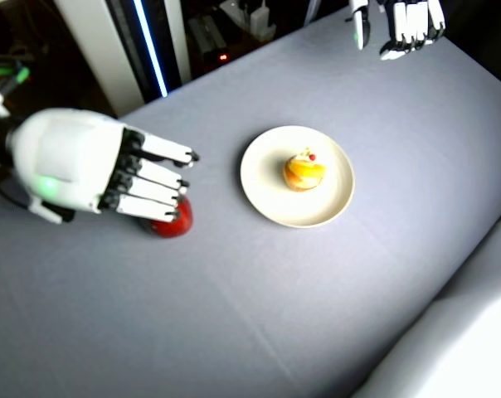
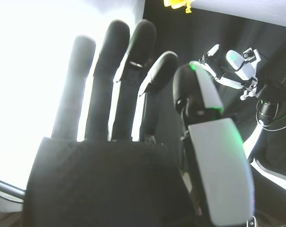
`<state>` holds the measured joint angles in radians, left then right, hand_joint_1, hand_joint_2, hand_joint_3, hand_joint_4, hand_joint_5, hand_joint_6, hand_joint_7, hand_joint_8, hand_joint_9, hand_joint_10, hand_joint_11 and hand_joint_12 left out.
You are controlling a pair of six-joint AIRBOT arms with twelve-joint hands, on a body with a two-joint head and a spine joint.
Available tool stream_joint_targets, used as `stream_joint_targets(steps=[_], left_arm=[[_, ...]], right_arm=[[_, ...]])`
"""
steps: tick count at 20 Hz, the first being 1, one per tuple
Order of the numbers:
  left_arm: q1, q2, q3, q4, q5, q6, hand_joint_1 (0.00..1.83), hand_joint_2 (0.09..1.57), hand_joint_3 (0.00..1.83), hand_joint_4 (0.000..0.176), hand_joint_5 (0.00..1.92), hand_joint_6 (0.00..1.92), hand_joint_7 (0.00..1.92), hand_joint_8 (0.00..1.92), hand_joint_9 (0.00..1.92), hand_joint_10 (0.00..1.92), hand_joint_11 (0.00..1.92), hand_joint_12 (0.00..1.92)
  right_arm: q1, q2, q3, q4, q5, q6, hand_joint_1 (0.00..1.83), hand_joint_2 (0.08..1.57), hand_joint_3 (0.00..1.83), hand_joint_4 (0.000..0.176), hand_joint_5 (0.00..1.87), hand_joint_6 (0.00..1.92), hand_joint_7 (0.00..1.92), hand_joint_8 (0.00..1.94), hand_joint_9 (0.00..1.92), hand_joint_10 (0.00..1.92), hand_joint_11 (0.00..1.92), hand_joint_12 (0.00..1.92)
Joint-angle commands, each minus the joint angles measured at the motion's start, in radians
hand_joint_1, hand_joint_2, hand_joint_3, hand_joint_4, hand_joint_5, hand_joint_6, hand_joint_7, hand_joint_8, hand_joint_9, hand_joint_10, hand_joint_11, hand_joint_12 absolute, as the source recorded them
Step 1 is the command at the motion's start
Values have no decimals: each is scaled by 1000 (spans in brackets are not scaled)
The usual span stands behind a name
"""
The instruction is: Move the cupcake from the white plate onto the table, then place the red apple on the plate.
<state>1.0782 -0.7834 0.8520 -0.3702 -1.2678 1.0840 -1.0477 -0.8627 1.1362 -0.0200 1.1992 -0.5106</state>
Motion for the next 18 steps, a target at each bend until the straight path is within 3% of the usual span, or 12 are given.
stream_joint_targets(steps=[1, 4, 6, 7, 9, 10, 12, 13, 14, 15, 17, 18], left_arm=[[-9, 1, 8, 10, -121, -2, 572, 954, 7, 94, 204, 4, 168, 5, 134, 10, 0, 390], [-23, -6, 18, 17, -99, -2, 592, 967, 1, 70, 226, 2, 198, 3, 174, 7, 0, 477], [-71, -33, 47, 40, -44, -4, 657, 947, 0, 102, 232, 3, 208, 2, 200, 9, 0, 541], [-122, -61, 76, 61, 3, -8, 711, 956, 0, 83, 248, 4, 206, 1, 207, 7, 0, 608], [-240, -132, 147, 105, 122, -11, 695, 959, 3, 115, 228, 3, 160, 4, 150, 5, 0, 553], [-294, -169, 186, 126, 186, -16, 684, 955, 1, 164, 223, 2, 183, 10, 165, 9, 0, 479], [-388, -238, 256, 174, 300, -41, 779, 906, 0, 176, 221, 1, 188, 2, 157, 2, 57, 386], [-445, -283, 296, 201, 360, -52, 812, 901, 0, 163, 226, 3, 187, 1, 142, 0, 50, 381], [-476, -314, 319, 219, 397, -55, 804, 911, 0, 75, 240, 1, 230, 4, 207, 4, 45, 563], [-498, -344, 338, 232, 424, -56, 870, 854, 0, 38, 260, 3, 293, 9, 301, 10, 21, 817], [-540, -401, 380, 263, 490, -55, 933, 812, 0, 57, 258, 3, 300, 2, 328, 6, 0, 951], [-551, -425, 395, 269, 510, -56, 907, 852, 7, 86, 234, 3, 259, 3, 268, 3, 0, 824]], right_arm=[[3, 2, 4, 30, 121, 3, 798, 1100, 10, 10, 345, 6, 334, 4, 383, 22, 210, 639], [3, 2, 5, 30, 121, 3, 794, 1105, 6, 9, 358, 6, 339, 2, 393, 15, 224, 642], [3, 0, 5, 30, 121, 3, 779, 1116, 0, 11, 354, 1, 330, 0, 391, 3, 236, 605], [4, 0, 4, 30, 122, 3, 792, 1125, 0, 20, 342, 0, 332, 0, 391, 1, 248, 556], [4, -1, 4, 31, 130, 3, 796, 1143, 0, 33, 282, 0, 323, 2, 359, 0, 236, 477], [4, -3, 4, 32, 135, 3, 868, 1140, 0, 53, 248, 1, 318, 1, 340, 0, 226, 456], [4, -12, 5, 32, 148, 3, 949, 1160, 4, 75, 207, 0, 255, 0, 271, 0, 178, 424], [5, -16, 6, 33, 157, 3, 904, 1182, 11, 91, 147, 0, 168, 0, 191, 0, 98, 391], [5, -17, 6, 38, 166, 3, 892, 1192, 13, 78, 122, 0, 141, 0, 171, 0, 79, 385], [5, -20, 8, 42, 170, 3, 845, 1219, 18, 64, 75, 0, 105, 0, 148, 0, 55, 378], [9, -31, 17, 45, 172, 3, 741, 1252, 17, 38, 49, 3, 114, 4, 157, 4, 56, 387], [10, -35, 20, 47, 173, 3, 742, 1255, 10, 41, 52, 2, 126, 5, 175, 8, 55, 396]])
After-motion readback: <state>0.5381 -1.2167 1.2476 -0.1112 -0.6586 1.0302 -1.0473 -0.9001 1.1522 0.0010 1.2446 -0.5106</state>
